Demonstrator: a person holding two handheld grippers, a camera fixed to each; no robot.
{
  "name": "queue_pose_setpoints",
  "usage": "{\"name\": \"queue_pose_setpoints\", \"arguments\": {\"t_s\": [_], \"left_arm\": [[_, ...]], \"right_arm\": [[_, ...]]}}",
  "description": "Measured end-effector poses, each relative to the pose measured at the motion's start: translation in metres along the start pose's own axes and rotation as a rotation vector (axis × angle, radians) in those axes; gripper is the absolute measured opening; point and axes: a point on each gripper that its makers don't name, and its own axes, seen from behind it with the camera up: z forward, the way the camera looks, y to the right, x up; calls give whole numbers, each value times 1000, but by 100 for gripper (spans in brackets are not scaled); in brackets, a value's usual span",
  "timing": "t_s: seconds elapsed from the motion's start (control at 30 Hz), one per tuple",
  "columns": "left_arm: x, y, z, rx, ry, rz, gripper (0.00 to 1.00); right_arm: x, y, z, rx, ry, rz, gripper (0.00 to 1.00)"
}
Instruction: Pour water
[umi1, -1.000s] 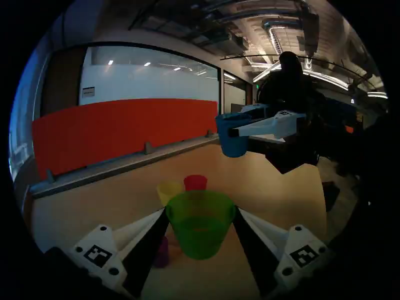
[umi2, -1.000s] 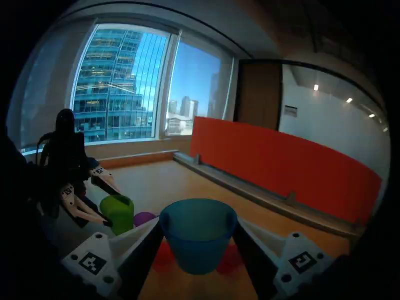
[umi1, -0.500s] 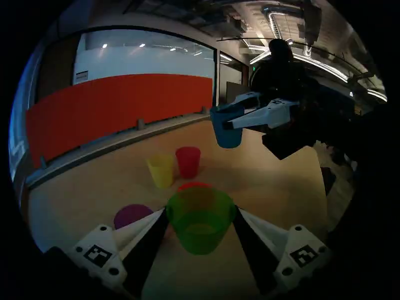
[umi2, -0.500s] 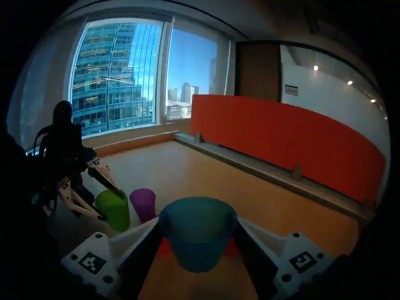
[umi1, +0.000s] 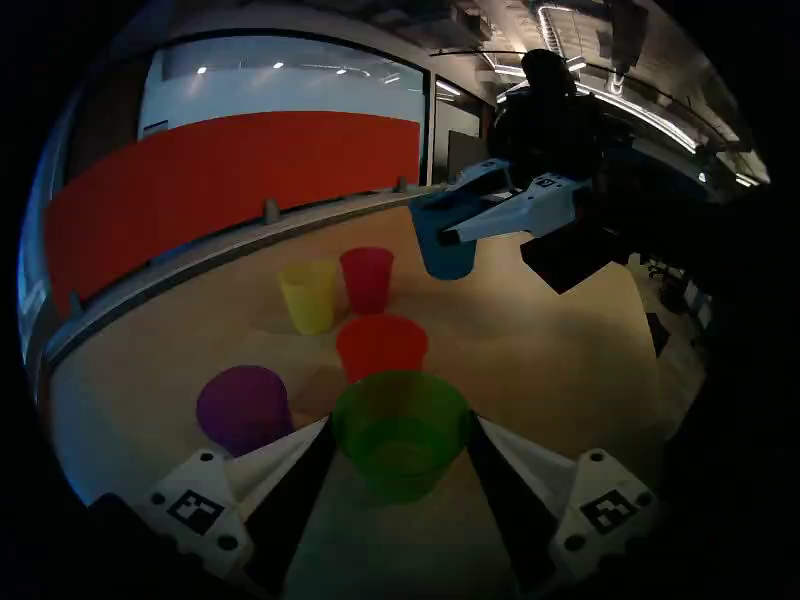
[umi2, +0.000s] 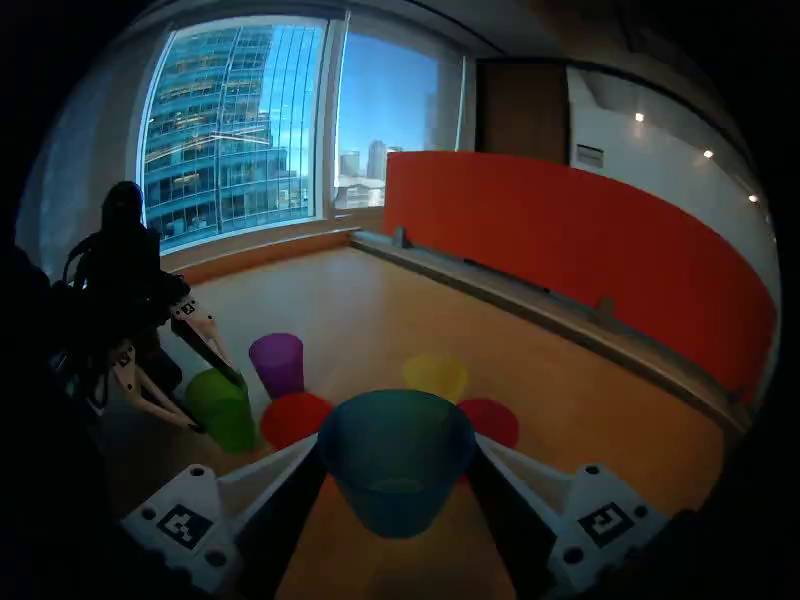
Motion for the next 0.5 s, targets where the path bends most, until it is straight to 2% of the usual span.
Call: {"name": "queue_pose_setpoints", "arguments": {"t_s": [0.2,0.5], "left_arm": [[-10,-6,7,3,-16,-14,88],[-14,-15,11,3,-5,-35,88]], "right_arm": [[-11,0,7,6,-23,3,91],[-31,-1,20,15,-62,11,91]]}}
